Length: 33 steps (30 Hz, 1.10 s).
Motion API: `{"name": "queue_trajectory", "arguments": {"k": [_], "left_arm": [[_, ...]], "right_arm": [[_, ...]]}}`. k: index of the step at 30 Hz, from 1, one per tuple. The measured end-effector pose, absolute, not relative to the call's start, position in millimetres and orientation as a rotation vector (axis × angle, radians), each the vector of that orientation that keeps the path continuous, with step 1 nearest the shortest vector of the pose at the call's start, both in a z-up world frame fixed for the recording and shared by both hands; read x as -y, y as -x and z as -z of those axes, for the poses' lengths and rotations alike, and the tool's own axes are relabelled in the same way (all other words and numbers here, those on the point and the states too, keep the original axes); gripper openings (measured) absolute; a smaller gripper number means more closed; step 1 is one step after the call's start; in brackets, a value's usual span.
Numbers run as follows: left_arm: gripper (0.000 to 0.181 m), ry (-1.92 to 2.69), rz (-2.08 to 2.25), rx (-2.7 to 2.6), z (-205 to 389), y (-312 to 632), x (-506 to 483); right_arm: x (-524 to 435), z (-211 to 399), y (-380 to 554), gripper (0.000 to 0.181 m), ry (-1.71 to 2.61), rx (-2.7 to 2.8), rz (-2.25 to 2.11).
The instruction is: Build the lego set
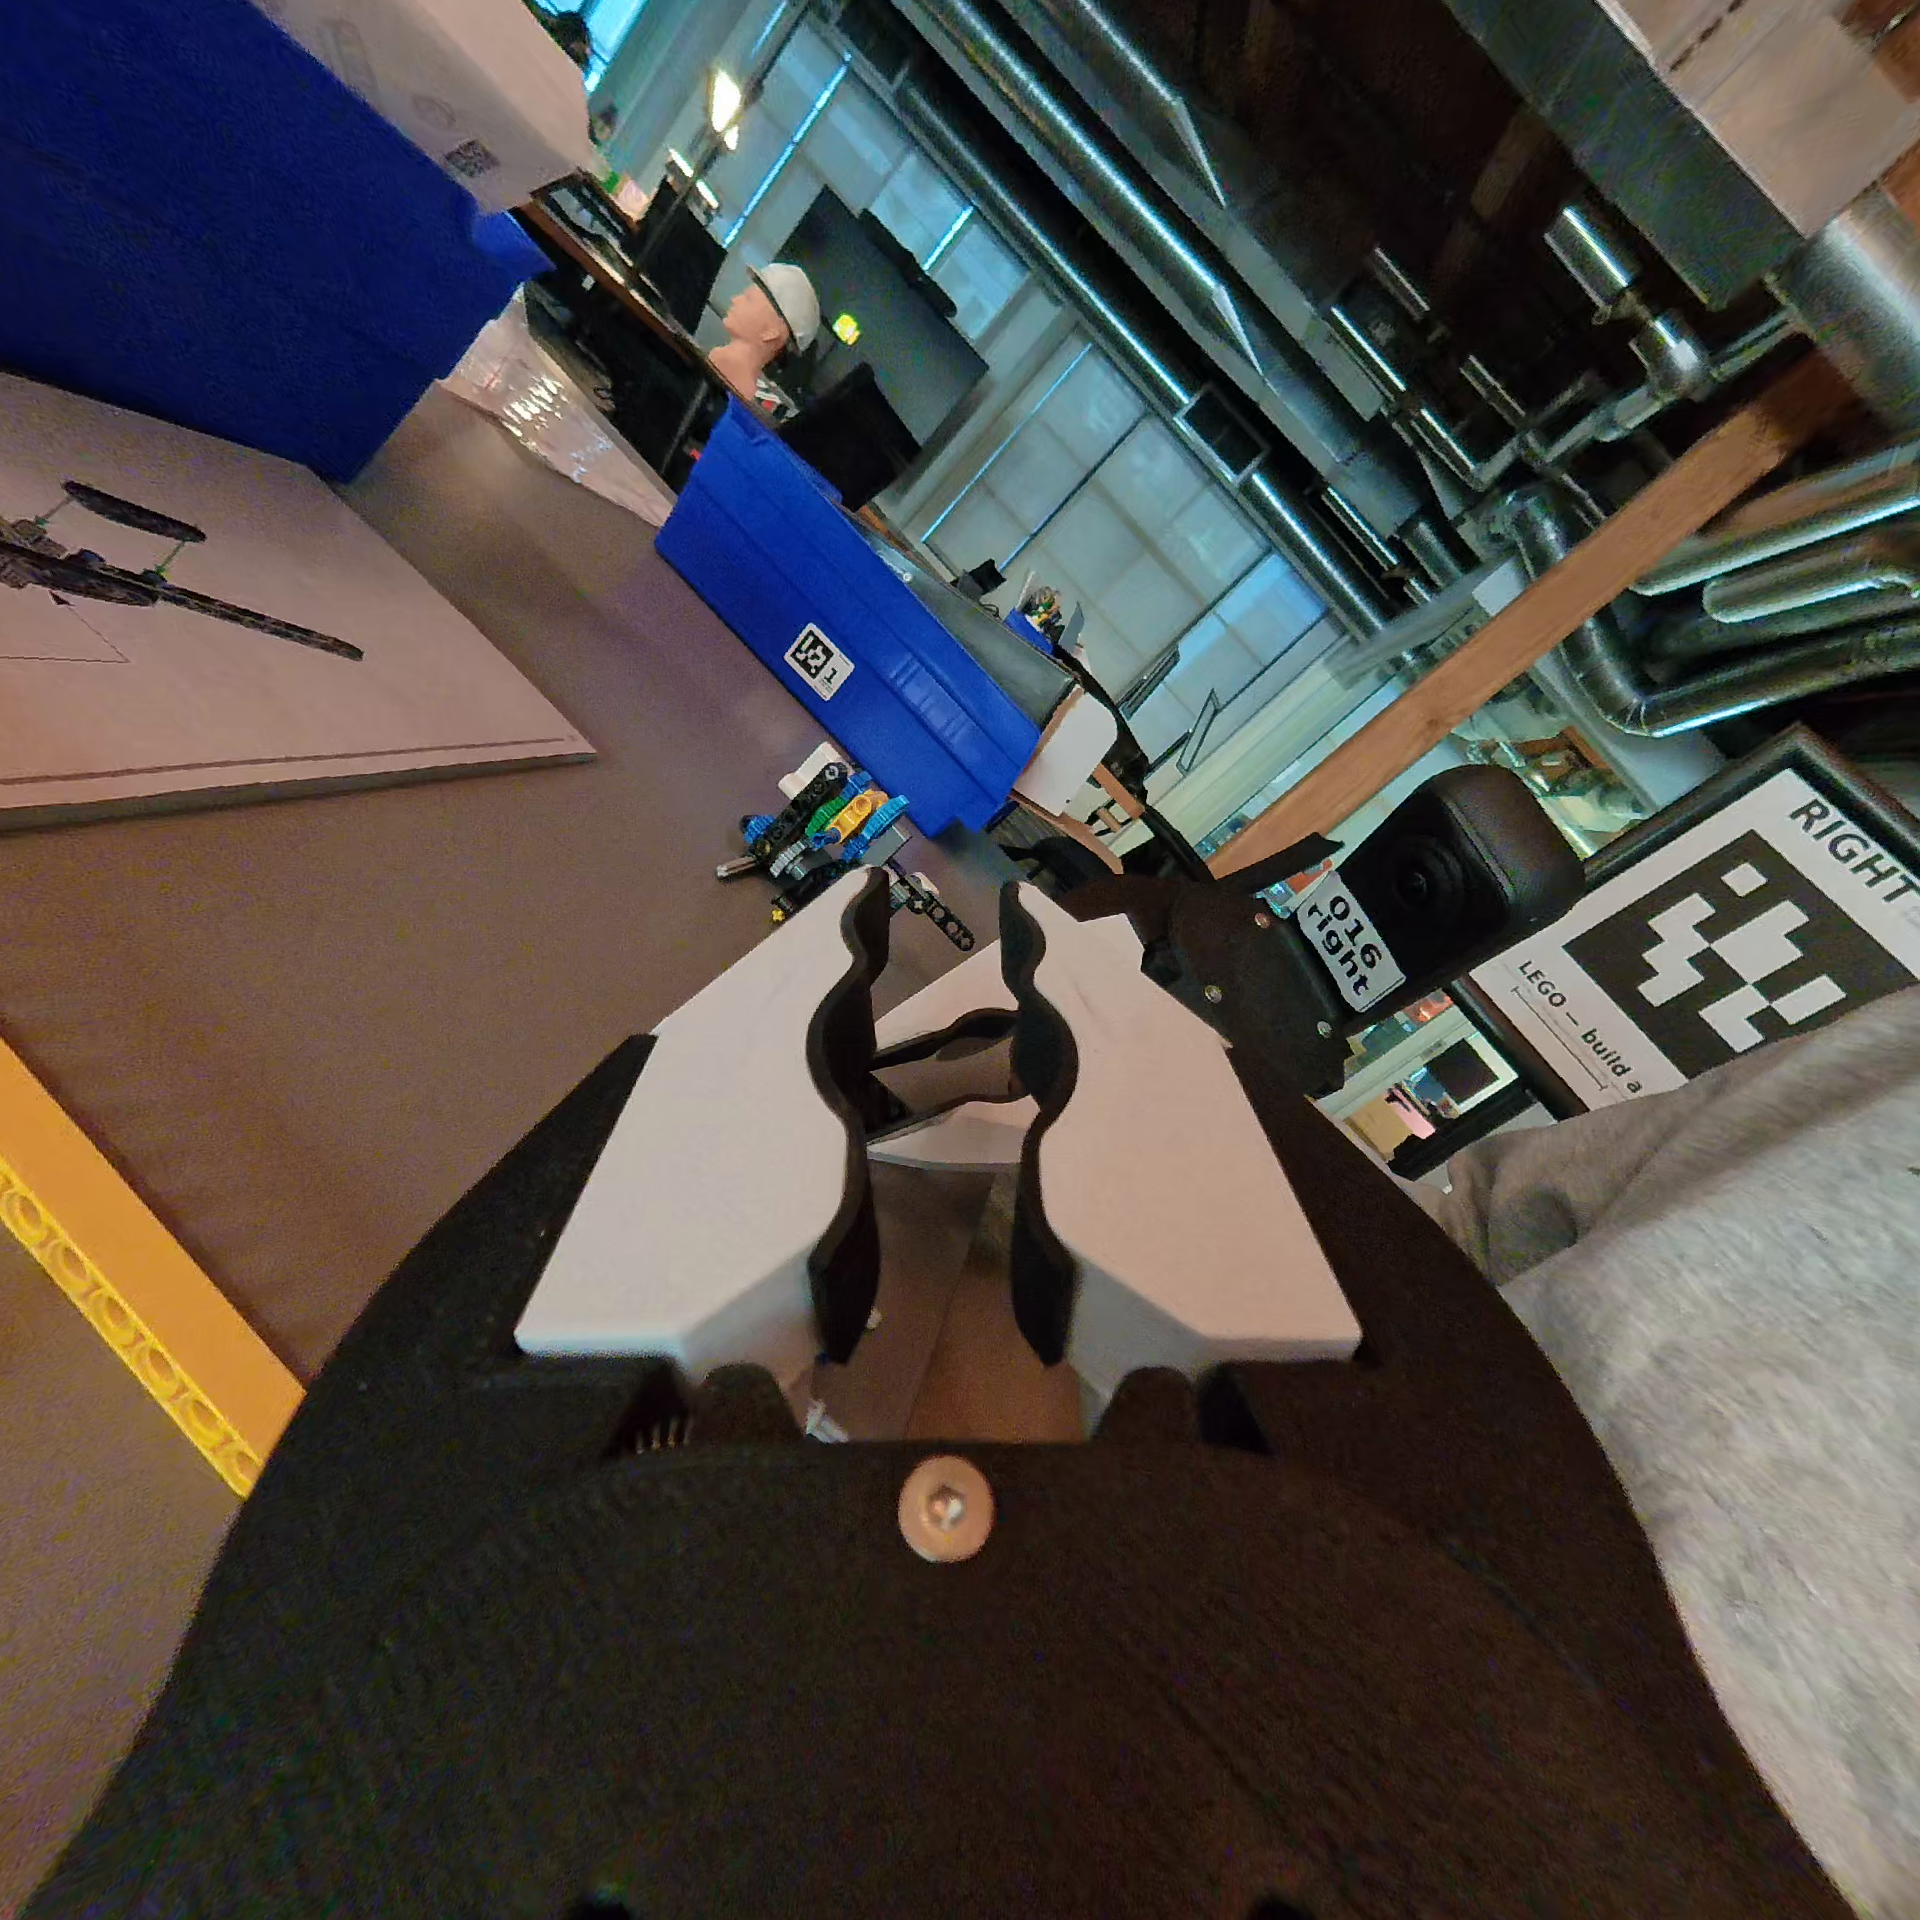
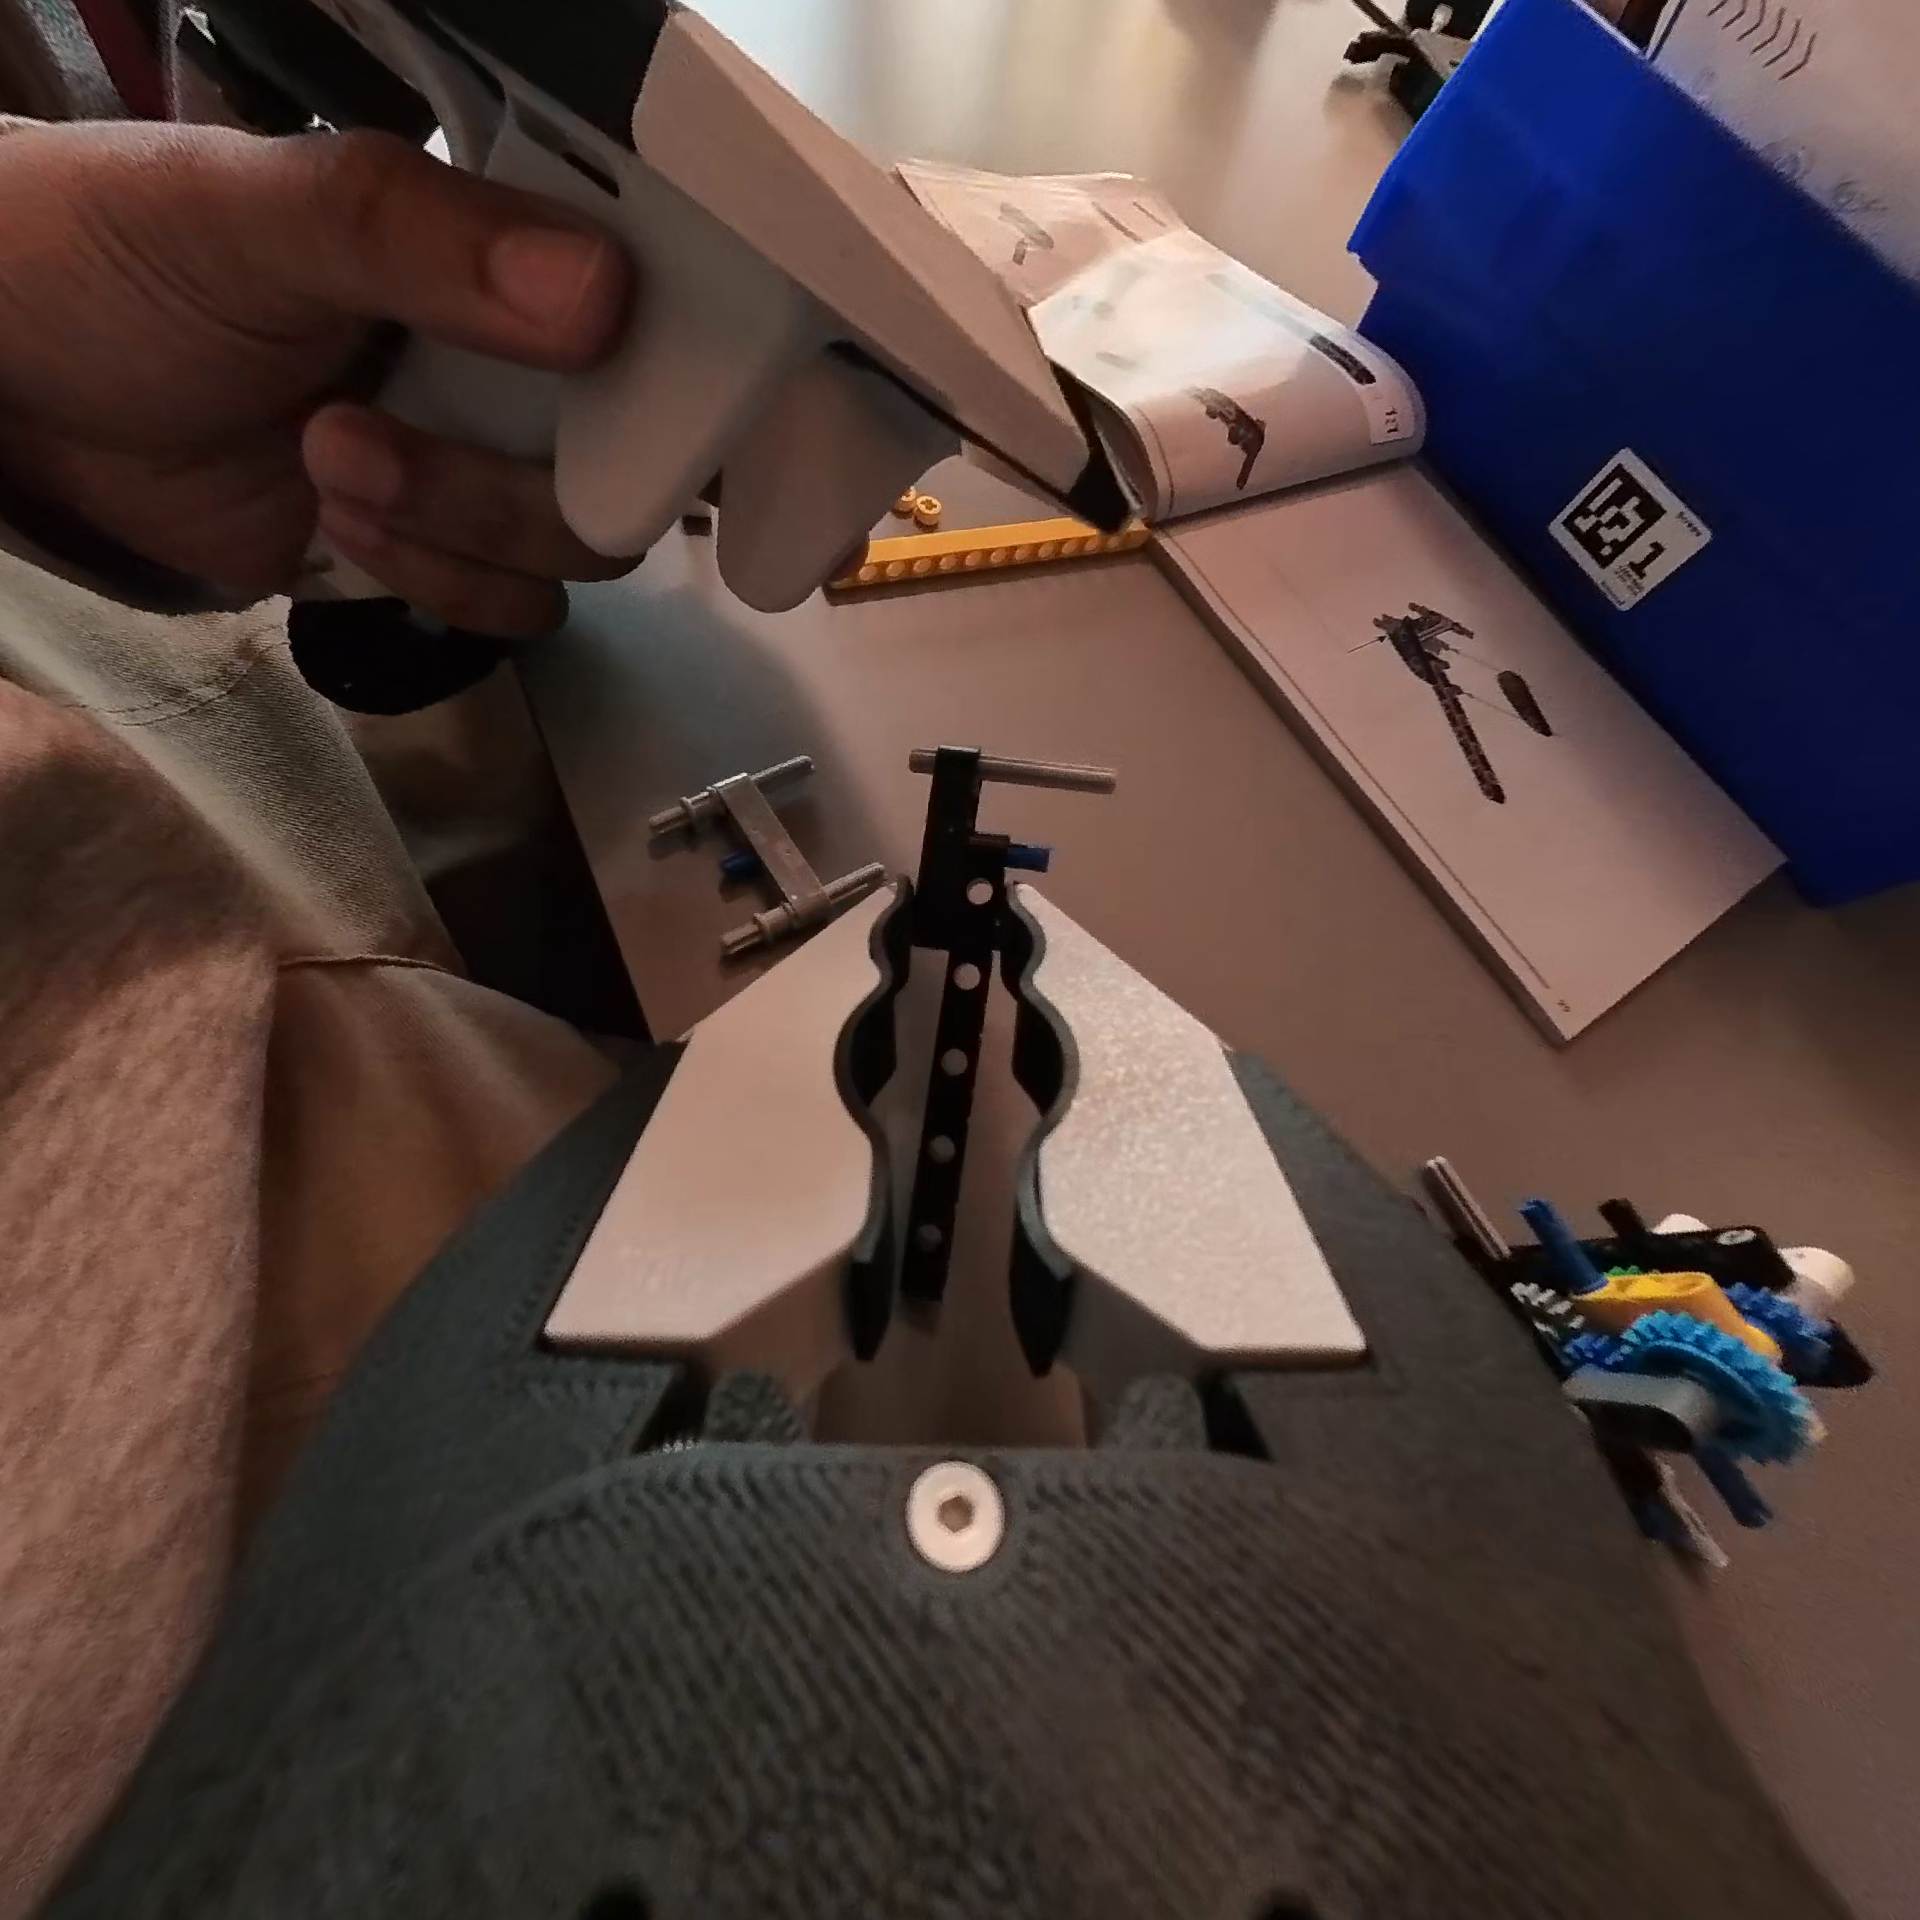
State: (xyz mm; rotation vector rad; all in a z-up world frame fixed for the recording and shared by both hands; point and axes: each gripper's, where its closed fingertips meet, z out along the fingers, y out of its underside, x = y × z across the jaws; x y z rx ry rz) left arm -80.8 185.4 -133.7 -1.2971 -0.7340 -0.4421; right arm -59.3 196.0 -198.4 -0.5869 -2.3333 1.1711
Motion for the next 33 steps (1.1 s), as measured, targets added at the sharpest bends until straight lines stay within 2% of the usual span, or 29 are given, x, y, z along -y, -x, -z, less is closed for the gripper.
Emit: {"name": "queue_trajectory", "arguments": {"k": [33], "left_arm": [[0.02, 1.235, 0.492, 0.755, 128, 84, -181]], "right_arm": [[-194, 210, 53, 0.016, 0.584, 2.411, -1.151]]}}
